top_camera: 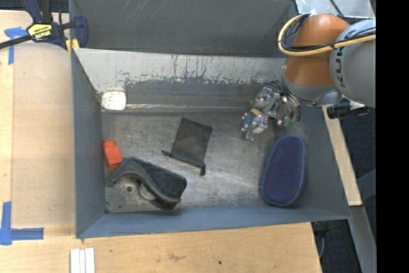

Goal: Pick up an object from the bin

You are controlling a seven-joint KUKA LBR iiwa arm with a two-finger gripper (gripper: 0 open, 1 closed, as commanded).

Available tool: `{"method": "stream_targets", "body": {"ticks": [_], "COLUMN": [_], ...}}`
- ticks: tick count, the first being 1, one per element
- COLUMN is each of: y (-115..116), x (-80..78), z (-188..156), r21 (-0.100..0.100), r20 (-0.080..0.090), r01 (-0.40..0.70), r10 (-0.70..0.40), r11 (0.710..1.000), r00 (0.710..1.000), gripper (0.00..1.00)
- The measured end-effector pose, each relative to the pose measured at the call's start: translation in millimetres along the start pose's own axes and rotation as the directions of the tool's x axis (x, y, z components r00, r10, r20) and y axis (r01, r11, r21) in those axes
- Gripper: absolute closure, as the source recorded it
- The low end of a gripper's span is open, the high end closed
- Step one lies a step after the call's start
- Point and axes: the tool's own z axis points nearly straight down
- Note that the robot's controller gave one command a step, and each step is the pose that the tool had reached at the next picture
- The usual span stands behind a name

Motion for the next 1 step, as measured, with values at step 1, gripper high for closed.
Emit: {"method": "stream_targets", "body": {"ticks": [1], "y": [-49.6], "x": [6.7], "z": [-153.8], "r21": [0.005], "r20": [0.016], "r01": [0.23], "r10": [-0.23], "r11": [0.973], "r00": [0.973], "gripper": [1.0]}}
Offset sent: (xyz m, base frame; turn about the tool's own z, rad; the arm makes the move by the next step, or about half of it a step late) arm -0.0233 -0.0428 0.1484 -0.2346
